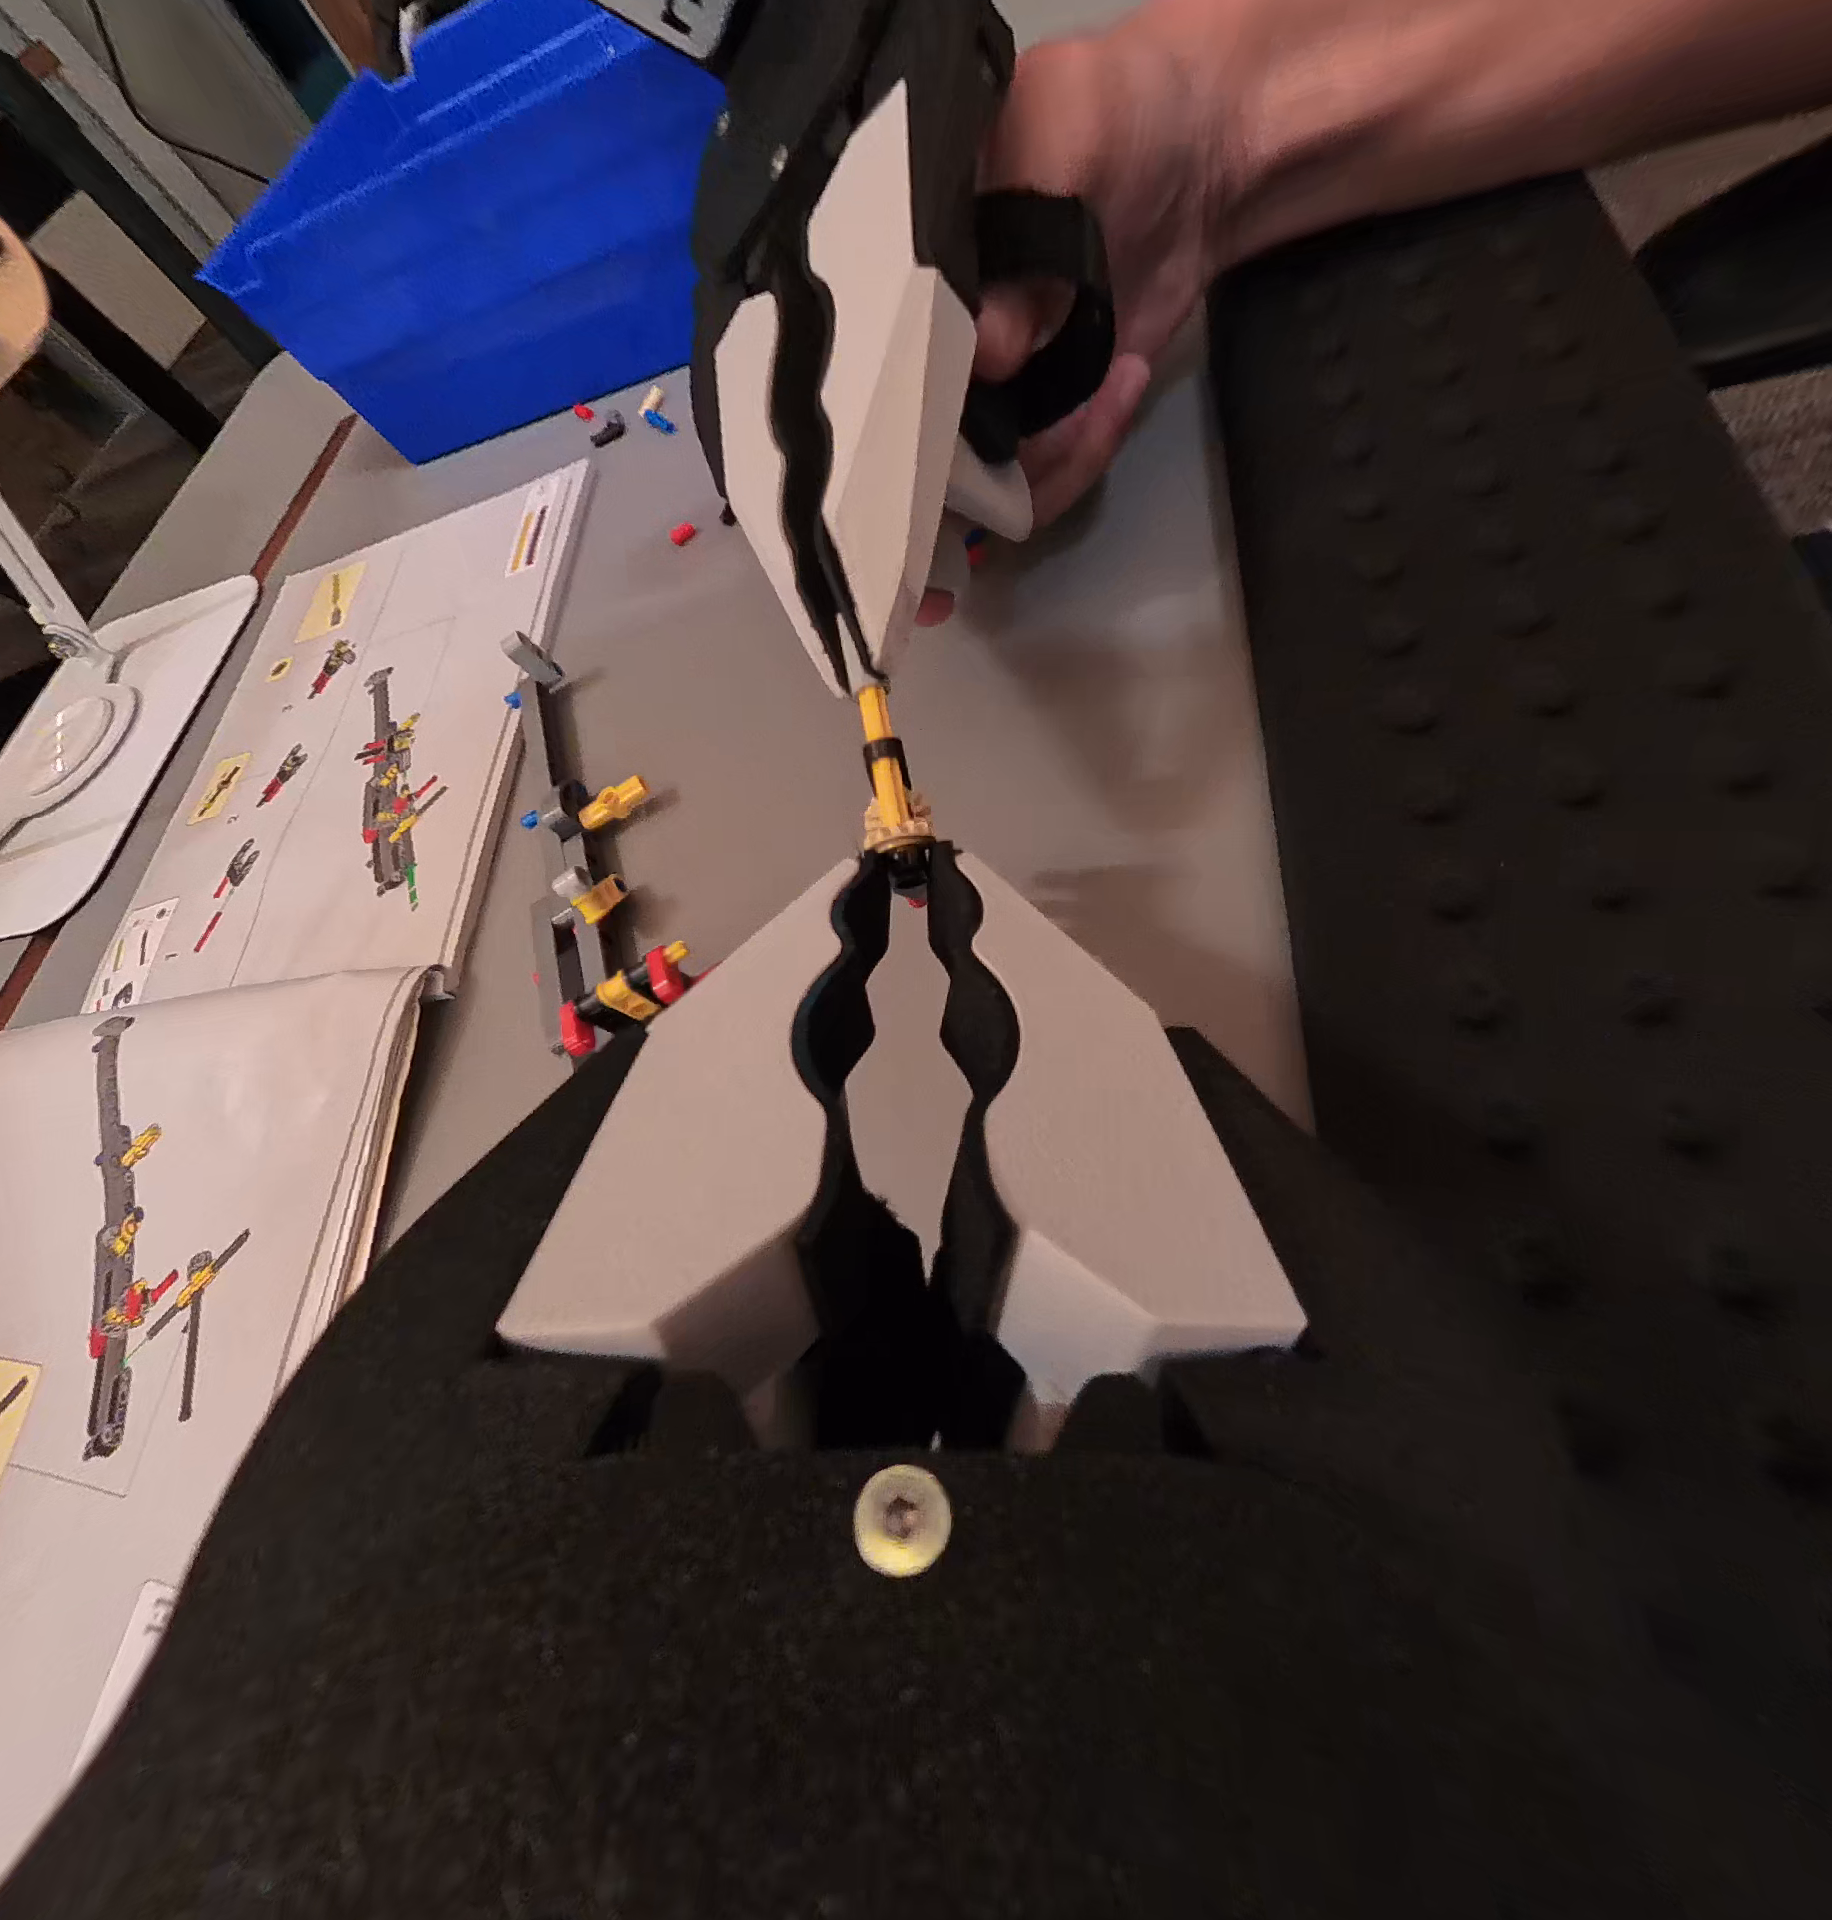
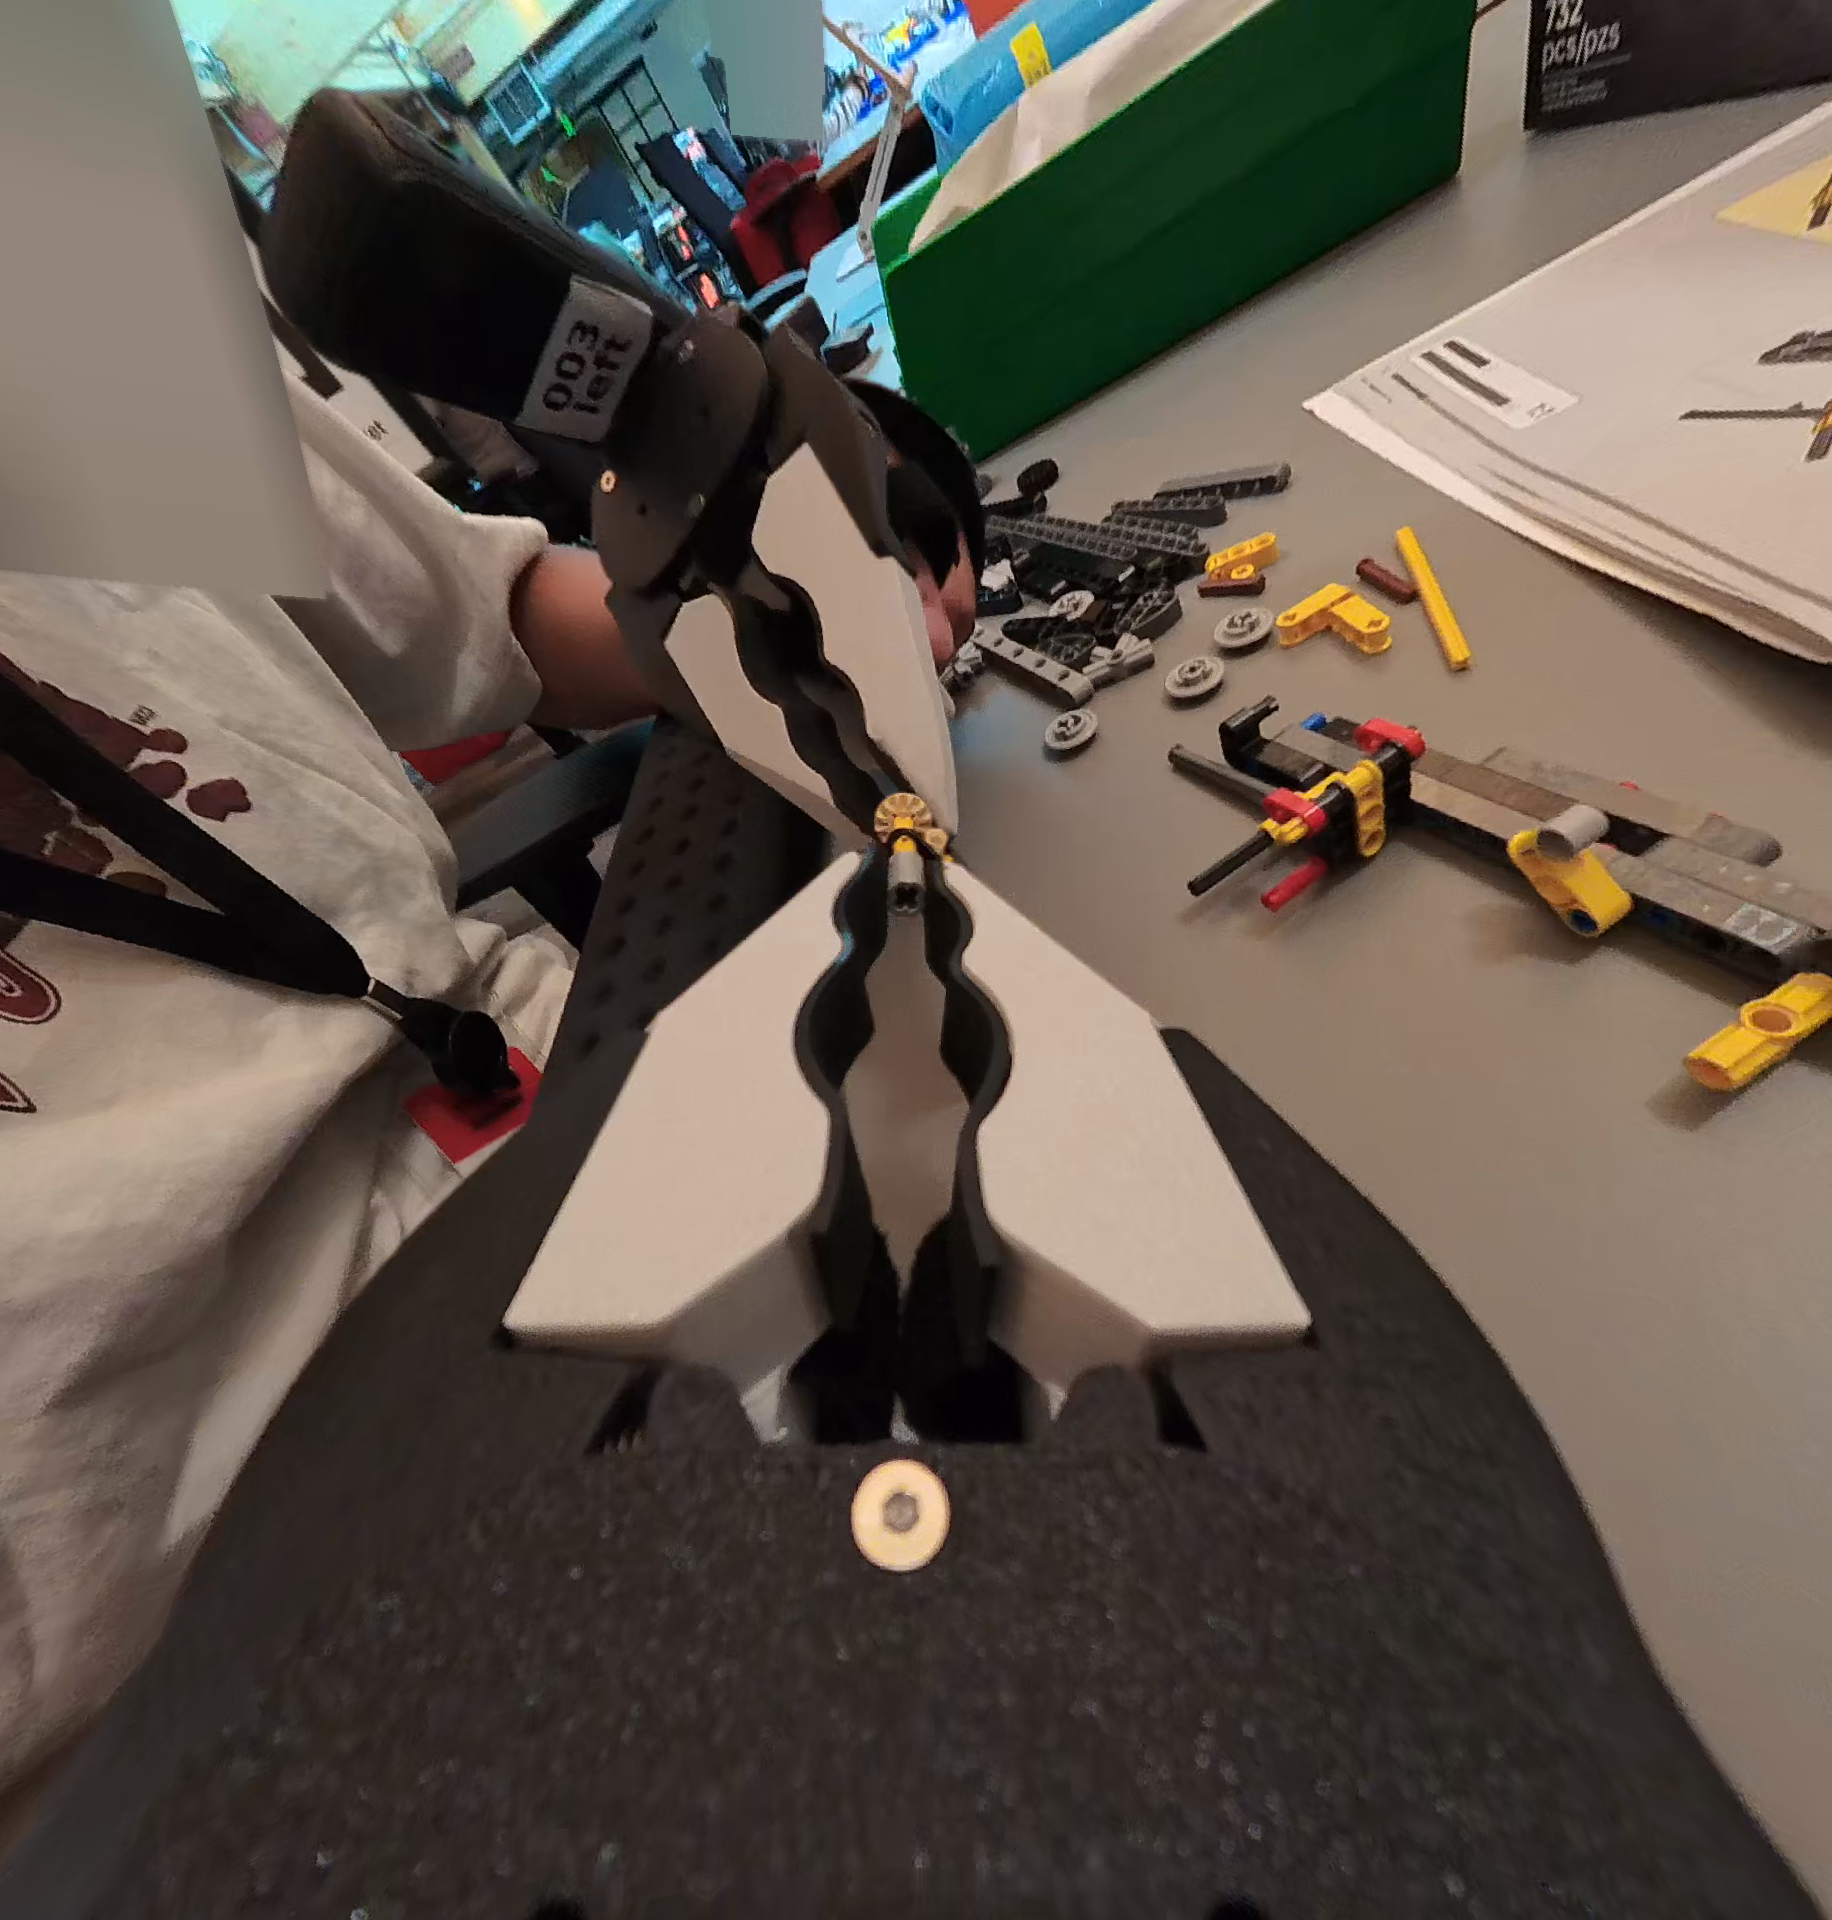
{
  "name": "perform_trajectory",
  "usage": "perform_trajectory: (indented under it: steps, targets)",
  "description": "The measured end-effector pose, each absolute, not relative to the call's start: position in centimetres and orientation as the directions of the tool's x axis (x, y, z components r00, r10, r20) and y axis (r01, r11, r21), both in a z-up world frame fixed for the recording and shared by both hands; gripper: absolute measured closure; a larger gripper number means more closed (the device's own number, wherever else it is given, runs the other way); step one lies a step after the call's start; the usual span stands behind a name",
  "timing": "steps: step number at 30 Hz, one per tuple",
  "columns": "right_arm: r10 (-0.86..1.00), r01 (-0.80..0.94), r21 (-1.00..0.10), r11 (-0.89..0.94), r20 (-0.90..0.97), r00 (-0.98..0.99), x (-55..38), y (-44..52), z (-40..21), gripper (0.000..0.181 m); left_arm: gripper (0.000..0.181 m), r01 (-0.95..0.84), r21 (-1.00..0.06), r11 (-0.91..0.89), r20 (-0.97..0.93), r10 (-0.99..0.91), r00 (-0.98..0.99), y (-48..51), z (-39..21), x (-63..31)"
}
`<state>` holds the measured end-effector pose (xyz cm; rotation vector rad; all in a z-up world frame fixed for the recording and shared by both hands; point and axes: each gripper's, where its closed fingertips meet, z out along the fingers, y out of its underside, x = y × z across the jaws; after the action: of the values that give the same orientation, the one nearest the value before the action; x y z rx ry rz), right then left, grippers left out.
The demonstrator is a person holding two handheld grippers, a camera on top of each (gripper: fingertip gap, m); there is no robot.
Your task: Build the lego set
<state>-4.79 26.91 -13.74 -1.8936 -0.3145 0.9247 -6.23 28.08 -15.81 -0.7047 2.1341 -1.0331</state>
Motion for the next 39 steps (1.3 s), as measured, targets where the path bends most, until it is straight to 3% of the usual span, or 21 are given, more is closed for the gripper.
perform_trajectory:
  steps: [18,32,39]
  targets:
    - [0.55,-0.033,-0.81,-0.586,-0.427,0.718,-5.8,26.9,-17.0,0.175,0.175,-0.222,-0.687,0.692,-0.421,-0.628,-0.654,27.9,-18.6,-6.3]
    - [0.531,-0.09,-0.844,-0.529,-0.412,0.741,-5.3,27.5,-15.4,0.176,0.175,-0.199,-0.728,0.656,-0.432,-0.664,-0.61,28.3,-17.2,-5.8]
    - [0.525,-0.079,-0.831,-0.551,-0.418,0.741,-5.5,27.2,-16.0,0.176,0.175,-0.189,-0.694,0.695,-0.466,-0.633,-0.618,28.3,-17.7,-6.0]
